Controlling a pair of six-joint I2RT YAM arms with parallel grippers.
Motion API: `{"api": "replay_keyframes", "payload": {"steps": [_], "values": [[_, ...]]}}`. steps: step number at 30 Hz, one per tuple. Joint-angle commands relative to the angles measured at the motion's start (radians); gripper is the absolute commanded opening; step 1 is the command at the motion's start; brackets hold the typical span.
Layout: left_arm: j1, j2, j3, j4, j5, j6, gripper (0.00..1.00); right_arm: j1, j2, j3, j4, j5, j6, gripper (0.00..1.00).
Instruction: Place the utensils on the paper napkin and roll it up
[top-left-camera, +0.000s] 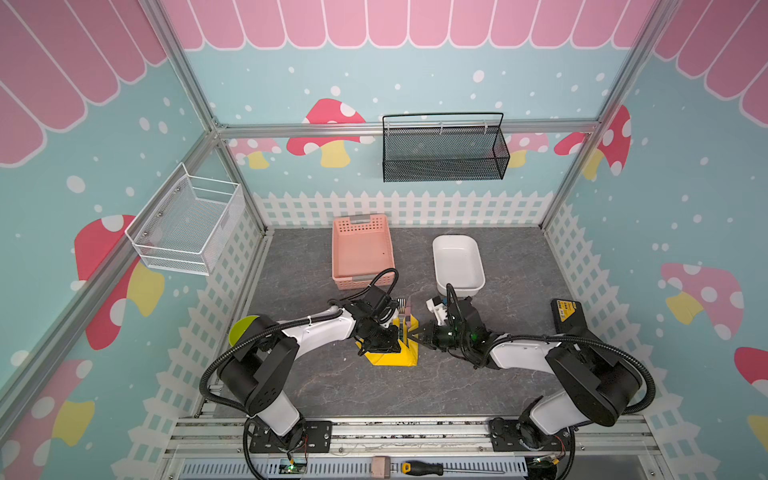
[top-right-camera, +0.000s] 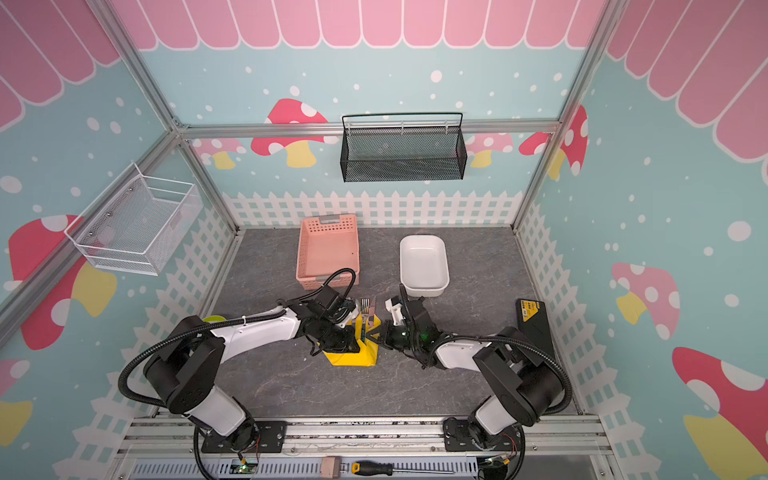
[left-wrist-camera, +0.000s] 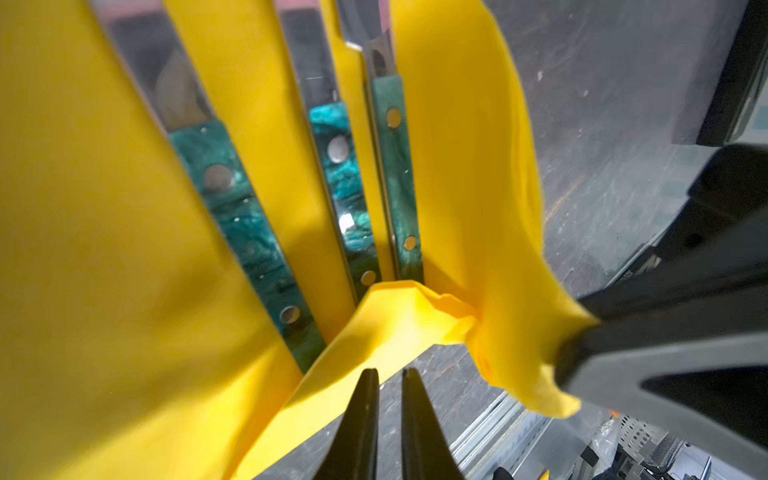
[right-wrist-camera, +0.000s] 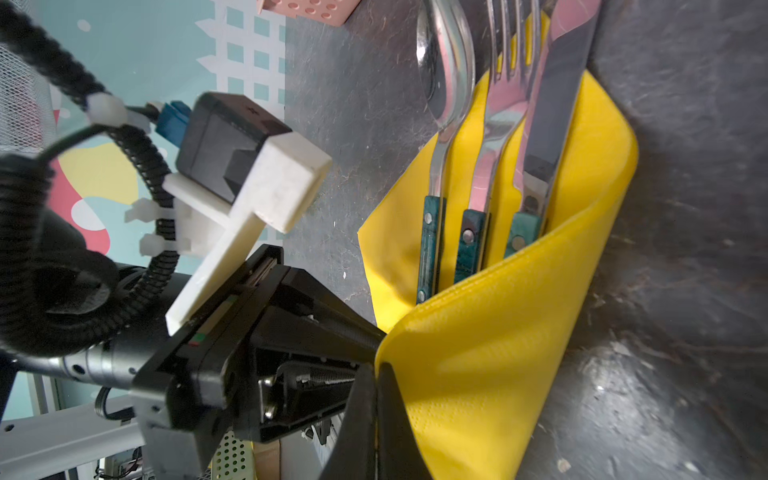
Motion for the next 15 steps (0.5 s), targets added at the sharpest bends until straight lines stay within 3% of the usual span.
{"api": "replay_keyframes", "payload": {"steps": [1, 15], "values": [[0.012, -0.009, -0.020, -0.029, -0.024, 0.038, 0.15, -0.002, 0.020, 0.019, -0.030, -0.005, -0.018, 0.00], [0.019, 0.037, -0.013, -0.012, -0.033, 0.055, 0.13, 0.021, 0.100, 0.089, -0.053, -0.025, -0.037, 0.00]]}}
